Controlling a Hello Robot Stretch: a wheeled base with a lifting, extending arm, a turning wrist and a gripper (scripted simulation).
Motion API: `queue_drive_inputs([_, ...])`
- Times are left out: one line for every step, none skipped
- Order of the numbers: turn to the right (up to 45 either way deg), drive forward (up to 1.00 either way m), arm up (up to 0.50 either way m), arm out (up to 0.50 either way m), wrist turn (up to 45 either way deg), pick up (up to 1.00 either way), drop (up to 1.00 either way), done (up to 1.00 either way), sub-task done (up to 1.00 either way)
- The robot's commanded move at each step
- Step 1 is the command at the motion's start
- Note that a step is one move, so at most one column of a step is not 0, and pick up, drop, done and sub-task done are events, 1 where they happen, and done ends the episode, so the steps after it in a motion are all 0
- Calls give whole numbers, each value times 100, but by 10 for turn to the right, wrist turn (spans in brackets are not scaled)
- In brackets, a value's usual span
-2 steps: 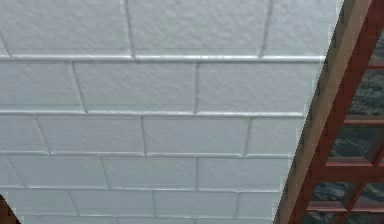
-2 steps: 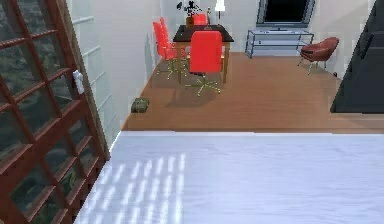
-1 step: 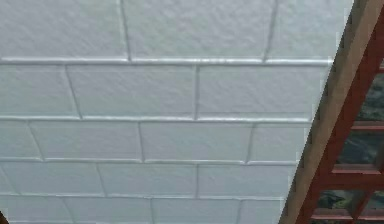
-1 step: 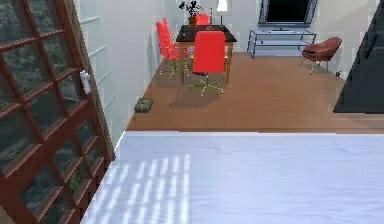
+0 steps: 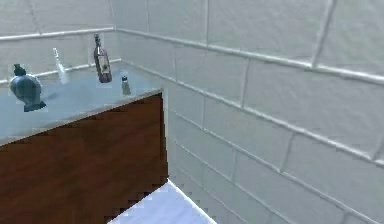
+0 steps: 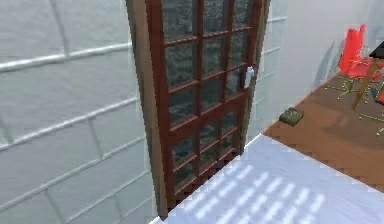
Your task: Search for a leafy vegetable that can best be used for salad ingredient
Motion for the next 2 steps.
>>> queue_drive_inputs([-420,0,0,0,0,0,0,0,0])
queue_drive_inputs([0,50,0,0,0,0,0,0,0])
